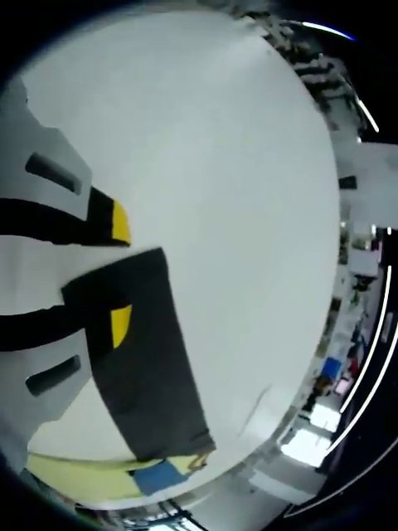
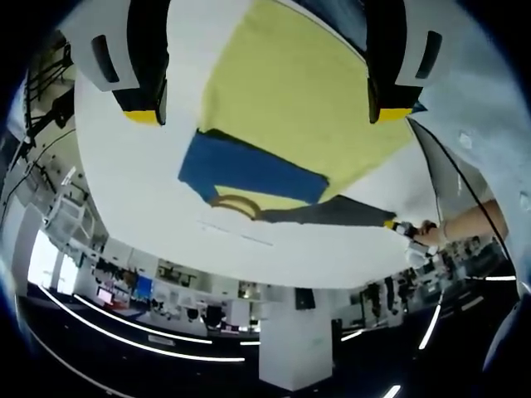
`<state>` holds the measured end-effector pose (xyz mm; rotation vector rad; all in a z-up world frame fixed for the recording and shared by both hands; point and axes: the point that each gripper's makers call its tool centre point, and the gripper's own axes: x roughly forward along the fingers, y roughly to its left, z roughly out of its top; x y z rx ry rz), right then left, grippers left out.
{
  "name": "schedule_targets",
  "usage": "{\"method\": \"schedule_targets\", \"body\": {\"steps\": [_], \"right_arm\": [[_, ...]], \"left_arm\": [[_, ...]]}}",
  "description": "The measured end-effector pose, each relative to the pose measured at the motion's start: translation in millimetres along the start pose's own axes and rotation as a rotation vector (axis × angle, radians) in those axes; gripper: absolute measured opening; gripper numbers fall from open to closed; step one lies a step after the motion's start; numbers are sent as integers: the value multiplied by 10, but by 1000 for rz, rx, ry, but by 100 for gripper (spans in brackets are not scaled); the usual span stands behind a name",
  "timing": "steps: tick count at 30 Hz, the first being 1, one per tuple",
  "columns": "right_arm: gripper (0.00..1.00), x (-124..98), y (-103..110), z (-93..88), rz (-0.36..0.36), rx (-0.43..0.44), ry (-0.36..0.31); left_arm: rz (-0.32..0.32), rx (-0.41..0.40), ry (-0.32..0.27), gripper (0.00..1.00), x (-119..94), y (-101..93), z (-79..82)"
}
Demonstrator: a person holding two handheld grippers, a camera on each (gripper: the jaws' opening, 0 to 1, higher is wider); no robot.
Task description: Fold the garment on the visible template until the final outline fits inside the template.
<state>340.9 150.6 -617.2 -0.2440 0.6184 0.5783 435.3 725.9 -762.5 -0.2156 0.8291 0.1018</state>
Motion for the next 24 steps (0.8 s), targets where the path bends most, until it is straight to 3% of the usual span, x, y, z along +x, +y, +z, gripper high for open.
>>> {"method": "schedule_targets", "body": {"steps": [7,11,24], "right_arm": [[100,4,5,9,3,-7,2],[100,6,16,20,7,-9,-1],[100,-23,25,-44,4,3,1]], "left_arm": [[18,9,0,18,5,35,-3],[55,64,10,13,12,69,-8],[50,76,24,6,41,30,-11]]}}
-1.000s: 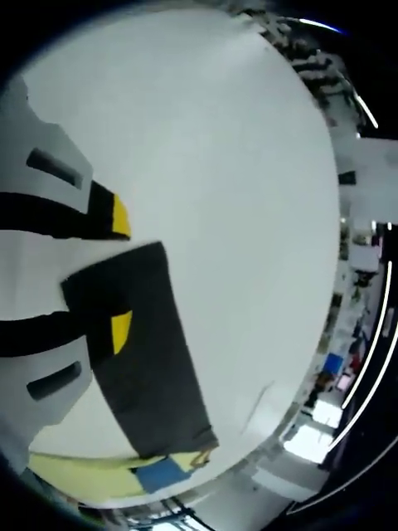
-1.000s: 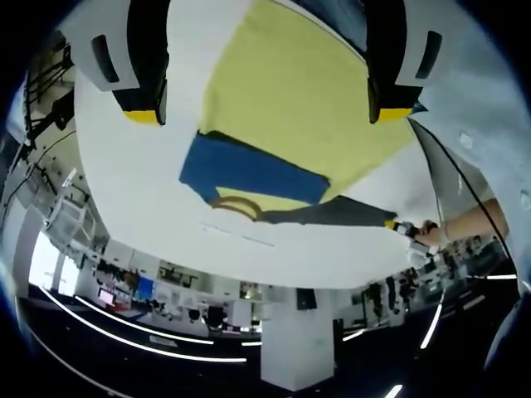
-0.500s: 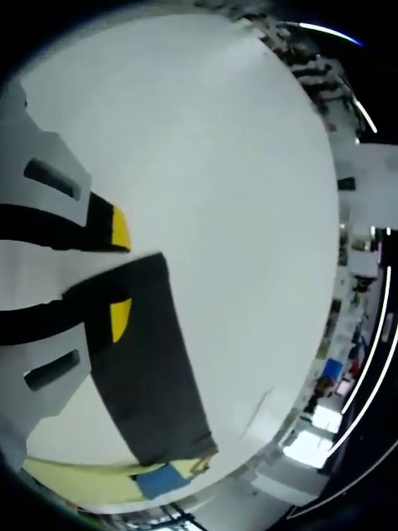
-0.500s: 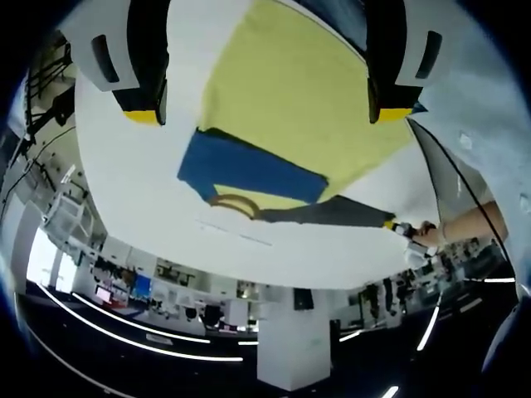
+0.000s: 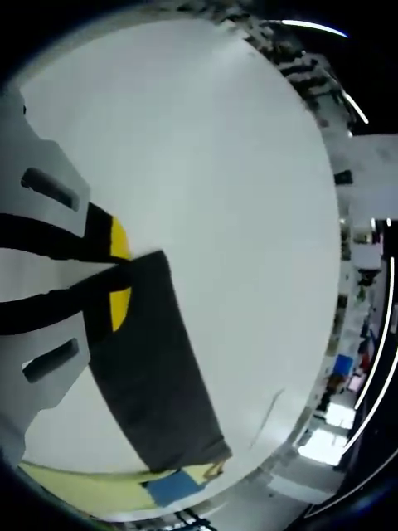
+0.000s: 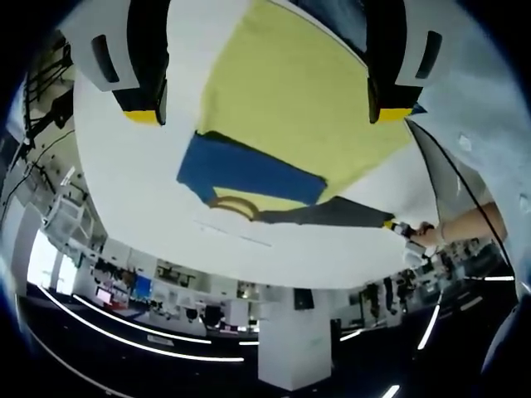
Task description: Fold the garment on the visible template until the final outline fits inside the template.
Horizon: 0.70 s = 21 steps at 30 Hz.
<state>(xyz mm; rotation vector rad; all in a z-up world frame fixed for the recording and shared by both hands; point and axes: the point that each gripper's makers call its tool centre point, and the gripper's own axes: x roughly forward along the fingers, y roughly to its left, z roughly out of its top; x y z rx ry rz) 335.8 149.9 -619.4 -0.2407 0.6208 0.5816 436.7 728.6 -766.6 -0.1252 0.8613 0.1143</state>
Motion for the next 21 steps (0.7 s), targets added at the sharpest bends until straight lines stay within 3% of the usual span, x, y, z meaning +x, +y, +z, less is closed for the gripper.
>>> {"method": "schedule_targets", "body": {"steps": [10,21], "right_arm": [[100,-28,-6,-63,-1,18,-1],[100,-69,-34,-120,-8,37,-8]], "left_arm": [[13,-4,-11,1,28,-61,-28],[43,-32,-94,0,10,-92,-12]]}}
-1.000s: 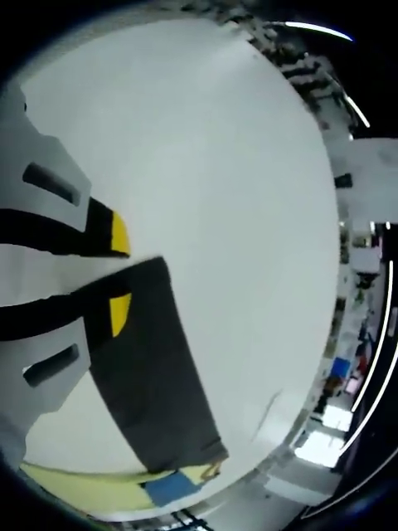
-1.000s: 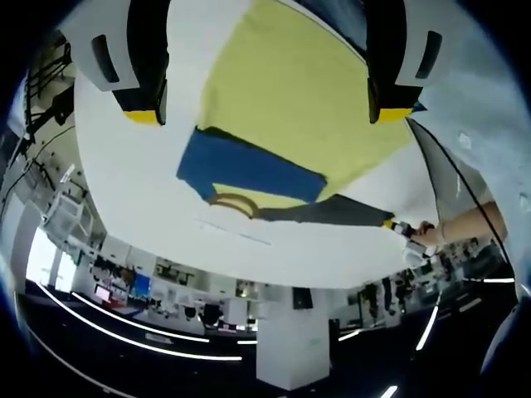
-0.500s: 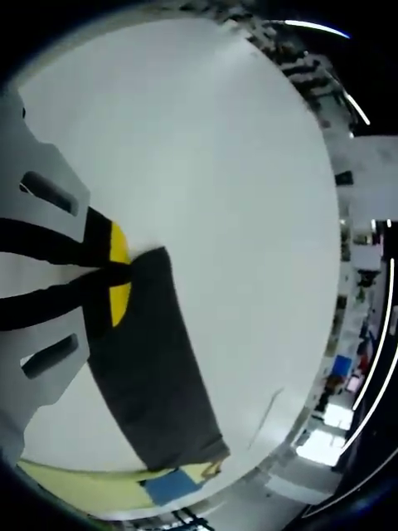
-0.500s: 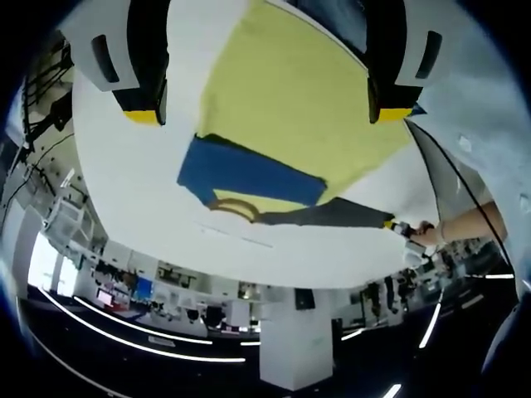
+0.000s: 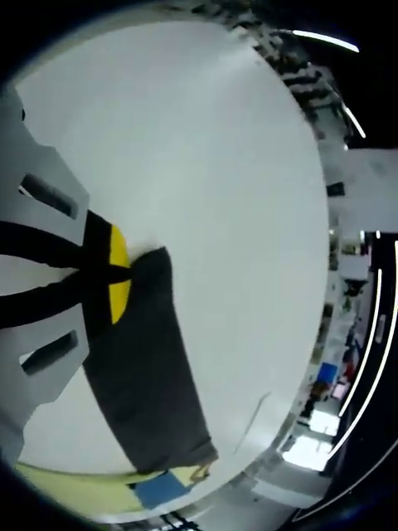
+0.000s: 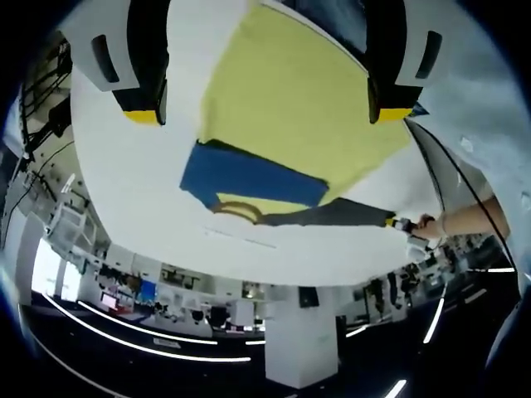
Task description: Fold the garment on the visible template until the final outline fits inside the template.
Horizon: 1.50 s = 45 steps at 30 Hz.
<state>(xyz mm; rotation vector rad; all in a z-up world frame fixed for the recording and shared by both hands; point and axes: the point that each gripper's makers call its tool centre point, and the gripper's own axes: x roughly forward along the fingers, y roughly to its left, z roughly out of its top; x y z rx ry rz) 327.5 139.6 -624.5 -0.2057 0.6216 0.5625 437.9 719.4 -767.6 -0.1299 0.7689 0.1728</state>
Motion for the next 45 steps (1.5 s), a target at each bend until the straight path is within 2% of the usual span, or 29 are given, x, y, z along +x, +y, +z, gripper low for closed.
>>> {"method": "schedule_targets", "body": {"steps": [4,9,14,28,39,45], "right_arm": [[100,-40,-20,-15,-7,7,-7],[100,-64,-13,-56,-6,8,0],[100,-75,-11,-61,-3,2,-1],[100,-56,17,-3,22,-28,-17],[100,-75,22,-53,27,-19,-17],[100,-87,13,-85,27,-18,-15]], "left_arm": [[32,-39,-27,0,-25,-17,2],[32,-50,-21,0,-56,-10,9],[20,-83,-41,0,-129,-3,59],[-40,-52,-69,0,-243,-111,170],[-67,-25,-91,0,-326,-241,305],[-98,-12,-105,0,-385,-374,383]]}}
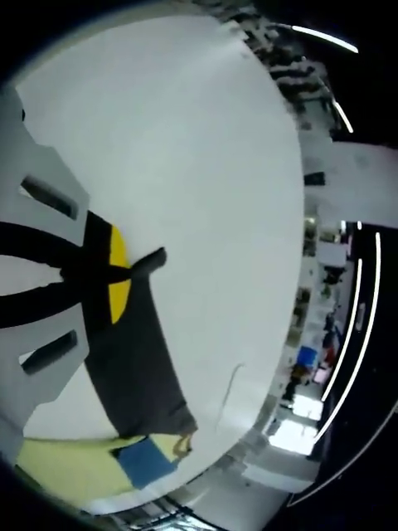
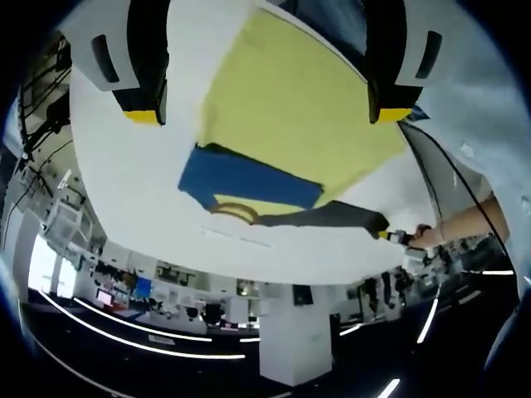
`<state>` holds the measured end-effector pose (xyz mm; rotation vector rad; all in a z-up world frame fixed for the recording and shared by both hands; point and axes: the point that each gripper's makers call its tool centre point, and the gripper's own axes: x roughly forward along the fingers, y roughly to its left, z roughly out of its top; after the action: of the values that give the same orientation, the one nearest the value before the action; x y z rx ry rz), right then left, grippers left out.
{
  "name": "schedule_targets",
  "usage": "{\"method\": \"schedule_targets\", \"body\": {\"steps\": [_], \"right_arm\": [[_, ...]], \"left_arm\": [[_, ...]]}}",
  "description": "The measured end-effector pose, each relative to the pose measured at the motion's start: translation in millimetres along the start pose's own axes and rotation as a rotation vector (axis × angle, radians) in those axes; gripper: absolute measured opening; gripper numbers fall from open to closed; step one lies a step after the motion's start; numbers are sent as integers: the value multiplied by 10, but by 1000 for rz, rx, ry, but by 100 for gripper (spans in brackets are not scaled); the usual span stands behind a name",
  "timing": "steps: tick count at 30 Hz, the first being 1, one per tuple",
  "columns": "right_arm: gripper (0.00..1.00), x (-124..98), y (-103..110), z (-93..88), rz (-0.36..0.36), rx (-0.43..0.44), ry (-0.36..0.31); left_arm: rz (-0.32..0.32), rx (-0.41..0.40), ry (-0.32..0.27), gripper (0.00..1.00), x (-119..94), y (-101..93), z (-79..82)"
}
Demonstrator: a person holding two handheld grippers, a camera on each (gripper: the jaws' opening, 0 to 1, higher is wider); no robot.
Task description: Fold the garment on the visible template until the final outline fits inside the template.
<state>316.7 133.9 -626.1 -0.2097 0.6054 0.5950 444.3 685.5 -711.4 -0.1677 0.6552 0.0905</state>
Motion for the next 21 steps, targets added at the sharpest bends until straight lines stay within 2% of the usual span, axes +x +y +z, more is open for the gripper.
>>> {"method": "schedule_targets", "body": {"steps": [21], "right_arm": [[100,-77,-1,-65,4,3,-9]], "left_arm": [[-82,54,-38,0,-104,-458,219]]}}
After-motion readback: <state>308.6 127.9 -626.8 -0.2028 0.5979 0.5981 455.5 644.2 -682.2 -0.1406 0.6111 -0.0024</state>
